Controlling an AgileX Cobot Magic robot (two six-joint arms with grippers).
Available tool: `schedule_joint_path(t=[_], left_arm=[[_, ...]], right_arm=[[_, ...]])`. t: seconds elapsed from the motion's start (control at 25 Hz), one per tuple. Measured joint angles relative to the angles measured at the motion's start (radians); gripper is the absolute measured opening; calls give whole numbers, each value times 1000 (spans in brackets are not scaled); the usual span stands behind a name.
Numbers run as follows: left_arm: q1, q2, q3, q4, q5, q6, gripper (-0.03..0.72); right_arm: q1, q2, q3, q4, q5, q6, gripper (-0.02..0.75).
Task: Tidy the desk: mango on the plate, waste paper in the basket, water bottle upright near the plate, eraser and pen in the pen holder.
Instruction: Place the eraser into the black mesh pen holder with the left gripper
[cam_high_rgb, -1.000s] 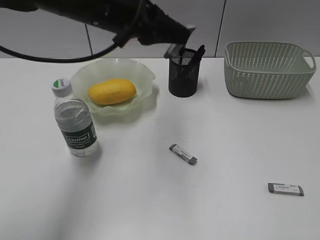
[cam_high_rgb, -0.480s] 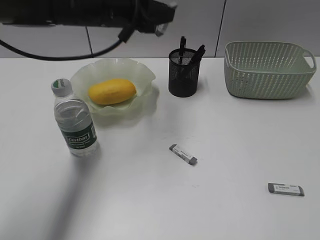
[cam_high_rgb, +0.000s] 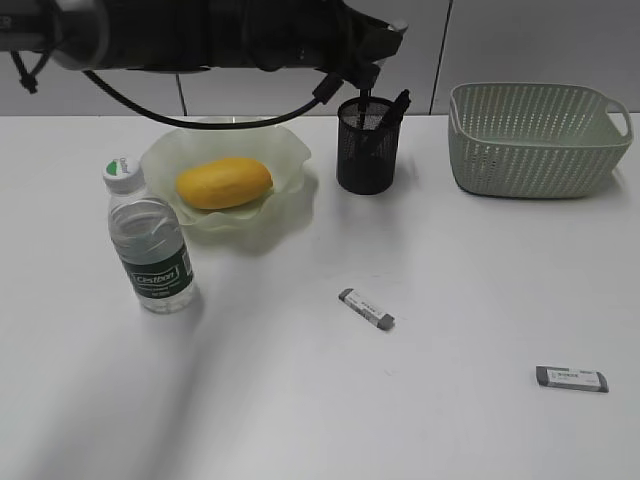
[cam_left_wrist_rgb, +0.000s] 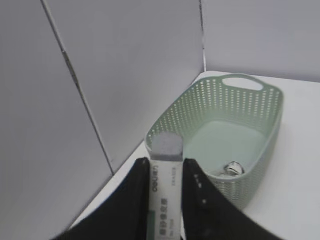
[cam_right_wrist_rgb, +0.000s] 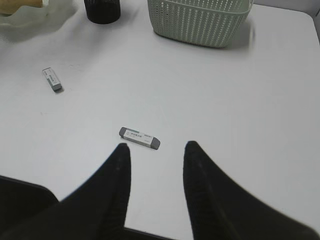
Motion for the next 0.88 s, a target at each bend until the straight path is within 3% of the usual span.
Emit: schedule_joint_path(t=[0.32,0.56,0.88], left_arm=[[-15,110,-133,-1,-119,1,143],[-16,130,-148,-2,-202,1,143],[-16,141,-149,-2,-191,1,245]], right_arm=[[0,0,0,0,0,0,295],[0,0,0,0,-1,0,295],[0,0,0,0,-1,0,295]])
